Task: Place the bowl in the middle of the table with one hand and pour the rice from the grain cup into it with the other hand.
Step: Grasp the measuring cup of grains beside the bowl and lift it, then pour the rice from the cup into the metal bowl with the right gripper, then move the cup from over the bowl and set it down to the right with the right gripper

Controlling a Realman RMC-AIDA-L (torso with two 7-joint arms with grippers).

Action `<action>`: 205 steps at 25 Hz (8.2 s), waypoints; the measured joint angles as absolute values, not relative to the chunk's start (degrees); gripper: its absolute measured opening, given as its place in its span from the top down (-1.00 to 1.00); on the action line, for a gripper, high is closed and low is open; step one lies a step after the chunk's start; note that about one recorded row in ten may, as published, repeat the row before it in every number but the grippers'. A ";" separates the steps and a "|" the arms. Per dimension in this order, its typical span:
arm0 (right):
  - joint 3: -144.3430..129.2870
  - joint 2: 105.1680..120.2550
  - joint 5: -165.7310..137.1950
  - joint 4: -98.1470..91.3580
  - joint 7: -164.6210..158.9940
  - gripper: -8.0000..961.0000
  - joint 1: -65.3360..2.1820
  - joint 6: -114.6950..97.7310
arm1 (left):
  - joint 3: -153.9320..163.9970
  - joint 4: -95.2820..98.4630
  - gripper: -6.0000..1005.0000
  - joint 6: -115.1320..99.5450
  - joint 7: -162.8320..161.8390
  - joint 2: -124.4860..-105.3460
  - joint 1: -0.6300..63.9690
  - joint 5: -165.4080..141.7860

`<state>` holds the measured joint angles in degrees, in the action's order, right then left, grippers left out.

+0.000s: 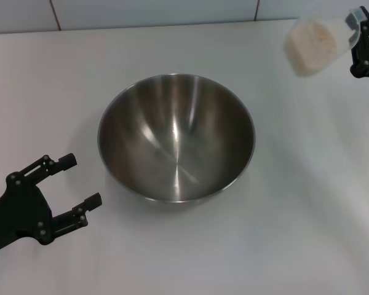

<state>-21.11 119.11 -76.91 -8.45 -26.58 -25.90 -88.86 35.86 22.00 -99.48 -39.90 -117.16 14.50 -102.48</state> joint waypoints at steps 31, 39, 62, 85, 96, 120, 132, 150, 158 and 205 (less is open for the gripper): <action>-50.03 119.40 -80.13 -12.48 -36.67 0.93 -36.75 -82.80 | 35.52 21.70 -0.61 -99.57 -39.90 -117.19 14.50 -102.47; -50.09 119.57 -86.92 -22.88 -34.30 0.93 -35.03 -81.04 | 35.42 21.71 -0.61 -99.34 -39.82 -117.20 14.40 -102.46; -77.37 119.89 -86.71 -56.15 -21.70 0.92 -25.06 -62.93 | 33.13 22.07 -0.61 -98.64 -39.32 -117.42 14.52 -102.12; -99.69 119.88 -75.66 -67.37 17.80 0.91 -17.25 -36.93 | 32.95 22.15 -0.61 -97.53 -39.28 -117.77 15.62 -102.13; -103.27 119.88 -75.49 -68.58 25.79 0.91 -16.70 -35.23 | 32.33 22.15 -0.61 -97.52 -39.28 -117.76 15.73 -102.08; -109.95 119.88 -62.65 -70.97 51.55 0.90 -12.72 -31.30 | 32.25 22.15 -0.61 -97.64 -39.78 -117.33 16.26 -102.04; -110.14 119.88 -62.02 -70.79 51.20 0.90 -12.13 -31.70 | 32.25 22.15 -0.61 -97.87 -39.82 -117.33 16.02 -102.04; -96.74 119.36 -52.61 -60.45 -1.73 0.89 -13.08 -49.61 | 32.25 22.15 -0.61 -98.18 -39.81 -117.20 16.22 -102.04; -92.74 119.19 -45.87 -49.85 -17.34 0.89 -16.88 -55.19 | 32.25 22.22 -0.61 -98.19 -39.81 -117.07 16.49 -102.04; -76.83 119.58 -24.74 -27.19 -29.37 0.87 -11.58 -70.18 | 32.37 21.71 -0.61 -99.66 -39.90 -116.98 16.45 -102.41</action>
<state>-76.84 119.58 -24.74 -27.19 -29.37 -11.57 -70.18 32.37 21.71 -99.66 -39.90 -116.98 16.45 -102.41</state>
